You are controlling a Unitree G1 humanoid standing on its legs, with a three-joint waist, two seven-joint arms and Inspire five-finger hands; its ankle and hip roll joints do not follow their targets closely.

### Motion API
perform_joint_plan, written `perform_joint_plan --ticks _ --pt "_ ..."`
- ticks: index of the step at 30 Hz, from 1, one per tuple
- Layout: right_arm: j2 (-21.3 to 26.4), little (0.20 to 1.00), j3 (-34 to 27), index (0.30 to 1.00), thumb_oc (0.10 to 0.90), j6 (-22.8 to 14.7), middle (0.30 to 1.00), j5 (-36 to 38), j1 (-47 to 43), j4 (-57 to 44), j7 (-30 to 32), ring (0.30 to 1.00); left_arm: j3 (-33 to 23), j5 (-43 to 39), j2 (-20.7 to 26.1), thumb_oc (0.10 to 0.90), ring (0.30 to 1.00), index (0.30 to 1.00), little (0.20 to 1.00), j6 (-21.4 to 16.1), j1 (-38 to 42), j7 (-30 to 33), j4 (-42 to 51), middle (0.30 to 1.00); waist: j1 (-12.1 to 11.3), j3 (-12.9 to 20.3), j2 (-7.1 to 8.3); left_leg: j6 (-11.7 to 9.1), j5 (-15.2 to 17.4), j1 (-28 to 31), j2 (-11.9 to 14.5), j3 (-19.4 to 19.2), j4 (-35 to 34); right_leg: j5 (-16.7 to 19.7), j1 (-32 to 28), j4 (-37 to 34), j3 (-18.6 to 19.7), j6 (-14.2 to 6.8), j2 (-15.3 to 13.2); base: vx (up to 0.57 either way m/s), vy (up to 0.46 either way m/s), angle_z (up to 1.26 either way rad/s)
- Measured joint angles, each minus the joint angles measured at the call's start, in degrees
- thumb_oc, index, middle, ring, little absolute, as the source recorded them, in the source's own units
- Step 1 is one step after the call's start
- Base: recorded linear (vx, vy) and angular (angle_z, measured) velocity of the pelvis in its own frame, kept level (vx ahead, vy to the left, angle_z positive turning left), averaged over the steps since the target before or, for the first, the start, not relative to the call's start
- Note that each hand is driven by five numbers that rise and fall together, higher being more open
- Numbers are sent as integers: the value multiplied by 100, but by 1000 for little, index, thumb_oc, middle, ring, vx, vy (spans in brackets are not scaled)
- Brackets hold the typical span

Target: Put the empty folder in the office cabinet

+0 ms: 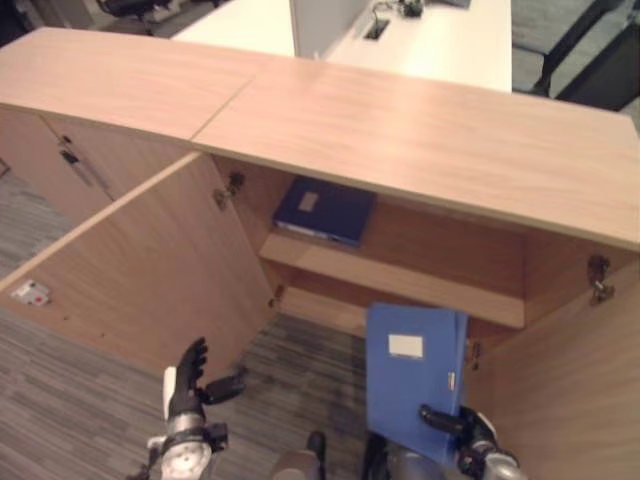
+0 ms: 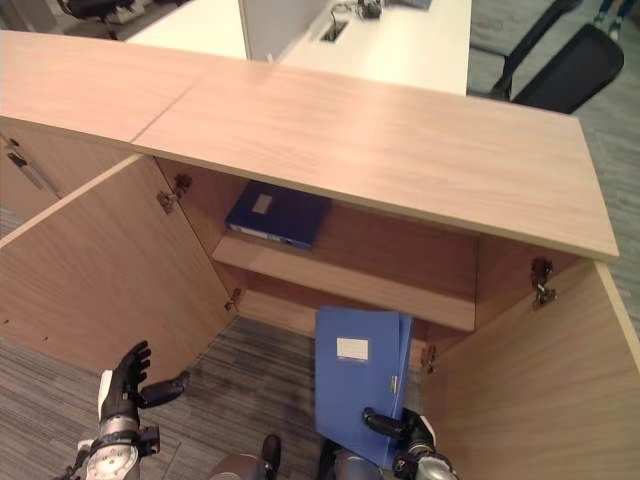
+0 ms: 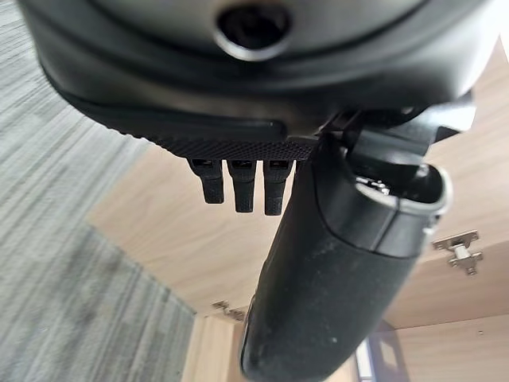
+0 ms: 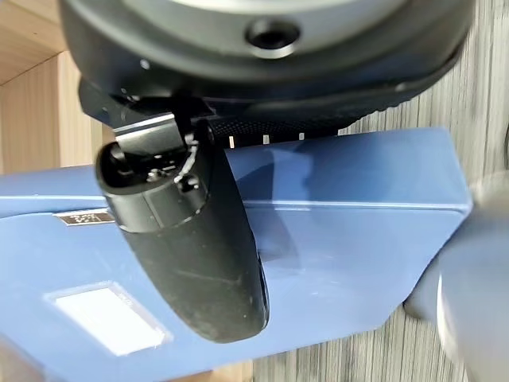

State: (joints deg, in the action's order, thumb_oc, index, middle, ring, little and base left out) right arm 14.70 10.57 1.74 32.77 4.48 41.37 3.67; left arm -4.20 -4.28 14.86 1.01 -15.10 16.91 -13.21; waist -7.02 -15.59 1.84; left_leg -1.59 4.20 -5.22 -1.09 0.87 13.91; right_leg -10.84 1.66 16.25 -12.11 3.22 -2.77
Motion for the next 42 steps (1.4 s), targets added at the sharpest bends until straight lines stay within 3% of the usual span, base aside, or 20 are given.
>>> perform_joint_plan --ticks 2,3,6,7,10,11,12,16,20,22,25,26,28,29,32,33,34,39,40,42 --pt "-102 300 16 300 400 10 300 72 -79 -37 3 300 -1 0 -6 800 900 900 900 65 26 -5 -142 900 -161 -20 69 -39 -38 -221 -108 225 -260 328 -139 -564 137 44 19 144 135 -18" --pt "-148 300 19 300 400 4 300 256 -38 -102 -44 300 16 0 -51 800 900 900 900 107 13 -9 -261 900 -164 -28 29 -84 -248 -266 -87 329 -856 634 -449 -1141 149 -23 81 262 235 -23" --pt "-172 300 63 300 400 18 300 853 69 -138 -151 300 201 -6 -78 800 900 900 900 123 -46 -112 -812 900 -126 139 -308 -126 -570 -183 223 447 -1491 787 -880 -1717 262 -111 327 177 167 -34" --pt "-177 300 63 300 400 14 300 941 75 -146 -180 300 234 -7 -76 800 900 900 900 138 -53 -159 -919 900 -116 171 -350 -137 -713 -180 236 470 -1470 783 -915 -1749 315 -122 333 193 203 -46" --pt "-136 300 85 300 400 89 300 1602 238 -695 -237 300 407 -305 -87 800 900 900 900 141 -39 -390 -1459 900 -84 228 -257 3 -1095 -169 113 167 -1452 769 -921 -1844 558 -314 129 246 251 -57" --pt "-161 300 116 300 400 95 300 1948 254 -927 -255 300 466 -446 -86 800 900 900 900 135 -36 -515 -1799 900 -64 283 -166 254 -1239 -81 4 -6 -1573 770 -975 -1911 696 -466 -11 255 278 -47" --pt "-201 300 118 300 400 74 300 2313 313 -1358 -307 300 509 -461 -96 800 900 900 900 263 -2 -630 -2091 900 23 383 -21 381 -1277 38 -218 -101 -1766 818 -1073 -2072 695 -687 -244 213 259 -31" --pt "-288 300 118 300 400 -79 300 2848 101 -1992 -512 300 627 -464 -107 800 900 900 900 249 55 -733 -2817 900 60 504 -6 613 -1204 139 -478 -316 -1853 773 -1083 -2142 719 -893 -565 110 183 -20" --pt "-487 300 115 300 400 -255 300 3505 -407 -2101 -661 300 622 -428 -252 800 900 900 900 261 424 -719 -4781 900 52 747 -211 722 -1009 111 -500 -608 -1856 763 -702 -1652 790 -1105 -665 32 152 -39" --pt "-445 300 97 300 400 -303 300 3636 -427 -2102 -658 300 618 -366 -268 800 900 900 900 255 385 -723 -5241 900 29 763 -220 773 -917 120 -510 -681 -1857 723 -471 -1320 835 -1172 -673 -100 190 -32" --pt "-293 300 66 300 400 -545 300 3773 -489 -2100 -665 300 621 -86 -283 800 900 900 900 241 497 -733 -6040 900 54 645 -378 960 -1041 -79 -309 -861 -1827 612 846 746 779 -1313 -638 -134 121 -27" --pt "-321 300 -39 300 400 -669 300 3865 -449 -2081 -650 300 622 27 -249 800 900 900 900 289 457 -722 -6084 900 73 570 -434 1005 -1018 -78 -322 -849 -1795 358 1172 1180 565 -1333 -746 -75 47 -13" --pt "-284 300 -171 300 400 -792 300 3987 -521 -2080 -609 300 626 55 -220 800 900 900 900 263 383 -724 -6033 900 37 454 -407 987 -942 -76 -347 -986 -1715 280 1253 1238 152 -1258 -973 -61 -48 -22" --pt "-353 300 -225 300 400 -910 300 4060 -769 -2077 -511 300 679 41 -208 800 900 900 900 239 295 -716 -5820 900 15 311 -336 974 -911 -194 -371 -1086 -1640 247 1373 776 -222 -1242 -1125 -84 -91 -46" --pt "-524 300 -364 300 400 -1161 300 4180 -1433 -2022 -326 300 698 13 -185 800 900 900 900 123 345 -725 -5448 900 -125 -79 -216 953 -892 -620 -389 -1307 -1357 346 1506 29 -732 -1116 -1133 -108 -67 -30" --pt "-525 300 -630 300 400 -1412 300 4232 -1732 -1995 -120 300 775 -4 -307 800 900 900 900 97 475 -727 -5317 900 -189 -238 -396 870 -955 -828 -378 -1257 -1299 700 1529 -319 -750 -987 -1038 -182 -64 6" --pt "-563 300 -719 300 400 -1550 300 4287 -1925 -1947 -57 300 914 -45 -317 800 900 900 900 71 483 -712 -5212 900 -225 -323 -443 848 -969 -975 -360 -1239 -1240 716 1633 -318 -715 -968 -1022 -148 -73 8" --pt "-611 300 -1167 300 400 -2158 300 4572 -3178 -1351 507 300 1468 -443 -219 800 900 900 900 -36 673 -603 -4875 900 -319 -677 -508 747 -1041 -1736 -315 -1041 -1110 683 2367 -10 -780 -719 -936 -30 -87 31" --pt "-620 300 -1230 300 400 -2217 300 4635 -3304 -1350 567 300 1542 -456 -199 800 900 900 900 -44 680 -602 -4794 900 -321 -749 -478 696 -1051 -1835 -324 -985 -1087 673 2469 18 -771 -658 -931 -8 -57 45" --pt "-669 300 -1247 300 400 -2301 300 4685 -3593 -1341 703 300 1620 -467 -171 800 900 900 900 -43 724 -604 -4736 900 -303 -982 -264 313 -778 -2162 -410 -854 -644 873 2625 -98 -718 -618 -1065 3 -47 36"
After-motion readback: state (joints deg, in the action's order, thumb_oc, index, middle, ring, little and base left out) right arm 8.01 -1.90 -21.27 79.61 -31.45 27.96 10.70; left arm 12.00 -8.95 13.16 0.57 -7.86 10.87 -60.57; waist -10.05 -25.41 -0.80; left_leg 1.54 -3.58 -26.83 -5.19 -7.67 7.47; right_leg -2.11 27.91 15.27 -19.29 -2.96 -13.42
